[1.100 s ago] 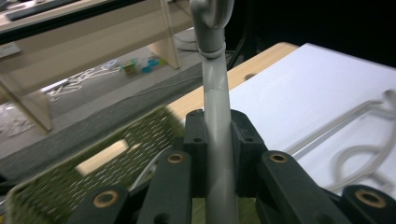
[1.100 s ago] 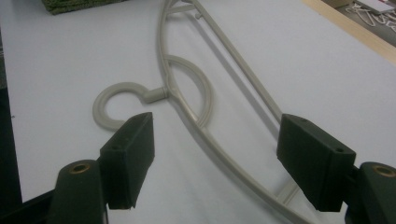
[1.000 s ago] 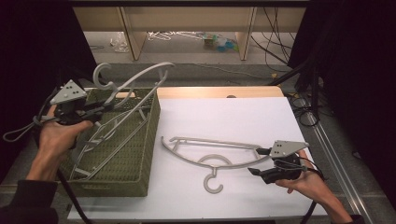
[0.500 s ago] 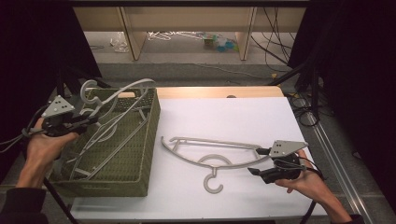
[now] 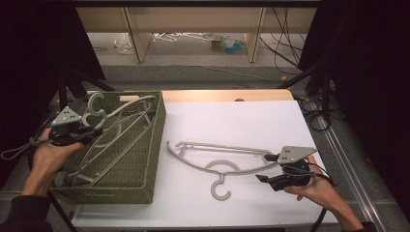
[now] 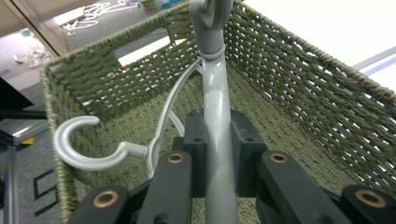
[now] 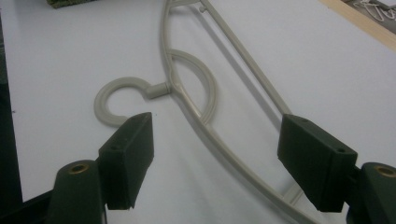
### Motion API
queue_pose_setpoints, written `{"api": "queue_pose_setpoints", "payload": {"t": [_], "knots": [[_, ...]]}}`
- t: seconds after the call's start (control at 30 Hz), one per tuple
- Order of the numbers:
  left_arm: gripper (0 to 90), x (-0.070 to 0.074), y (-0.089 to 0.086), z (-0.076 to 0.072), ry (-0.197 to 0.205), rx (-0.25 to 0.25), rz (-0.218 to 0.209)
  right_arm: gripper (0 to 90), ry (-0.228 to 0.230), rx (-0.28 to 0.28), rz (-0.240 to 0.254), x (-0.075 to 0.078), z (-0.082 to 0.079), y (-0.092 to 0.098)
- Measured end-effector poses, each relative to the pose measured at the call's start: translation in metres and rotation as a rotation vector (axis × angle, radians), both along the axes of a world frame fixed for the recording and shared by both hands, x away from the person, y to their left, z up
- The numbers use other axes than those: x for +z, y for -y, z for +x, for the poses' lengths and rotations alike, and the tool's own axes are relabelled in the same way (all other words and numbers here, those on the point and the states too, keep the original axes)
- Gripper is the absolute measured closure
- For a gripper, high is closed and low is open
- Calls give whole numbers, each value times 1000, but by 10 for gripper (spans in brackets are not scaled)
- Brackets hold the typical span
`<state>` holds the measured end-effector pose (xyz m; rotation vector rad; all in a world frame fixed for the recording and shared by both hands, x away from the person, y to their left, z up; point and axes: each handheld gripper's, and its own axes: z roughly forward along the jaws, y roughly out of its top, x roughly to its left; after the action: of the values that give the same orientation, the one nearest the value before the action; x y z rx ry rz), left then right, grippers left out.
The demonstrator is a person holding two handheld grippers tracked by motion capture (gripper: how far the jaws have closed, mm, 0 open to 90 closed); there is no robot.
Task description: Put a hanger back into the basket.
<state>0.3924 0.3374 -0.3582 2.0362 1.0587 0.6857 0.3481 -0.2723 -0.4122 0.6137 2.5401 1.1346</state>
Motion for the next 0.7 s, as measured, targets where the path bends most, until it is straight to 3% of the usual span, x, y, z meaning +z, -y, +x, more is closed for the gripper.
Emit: {"api": "queue_pose_setpoints", "payload": {"t": [0.03, 0.07, 0.1, 0.13, 0.3, 0.33, 0.43, 0.5, 0.53, 0.57, 0.6, 0.63, 0.67, 0.7], "knots": [[791, 0, 0, 0, 0, 0, 0, 277, -2, -3, -1, 0, 0, 0], [791, 0, -3, 1, -27, -24, 45, 277, -2, -3, -1, 0, 0, 0], [791, -5, -1, 2, -20, 1, -8, 277, 2, 1, 0, -2, 0, -1], [792, -7, -4, 4, -48, -13, 34, 277, -1, 2, -5, -1, -1, 0], [791, -18, -4, 11, -54, -35, 5, 277, 6, -4, -3, -2, 0, 0], [791, -21, -1, 11, -62, -10, -28, 277, 0, -3, -5, -2, 0, 1], [791, -30, -2, 18, -82, -38, -23, 278, -4, -2, -14, -3, 1, 1], [790, -35, 0, 16, -124, 0, -73, 277, 0, -3, -11, -3, 1, 1], [790, -35, 0, 16, -124, 0, -73, 277, 0, -3, -11, -3, 1, 1], [790, -40, -1, 16, -158, 20, -142, 278, -5, -5, -13, -2, 1, 1], [790, -42, -2, 17, -163, 11, -159, 277, -5, -5, -13, -3, 1, 1], [790, -42, -2, 17, -163, 11, -159, 277, -5, -5, -13, -3, 1, 1], [789, -44, -3, 18, -181, 6, -92, 277, 1, 1, -10, -4, 1, 0], [789, -44, -3, 18, -181, 6, -92, 277, -8, -5, -15, -4, 1, 0]]}}
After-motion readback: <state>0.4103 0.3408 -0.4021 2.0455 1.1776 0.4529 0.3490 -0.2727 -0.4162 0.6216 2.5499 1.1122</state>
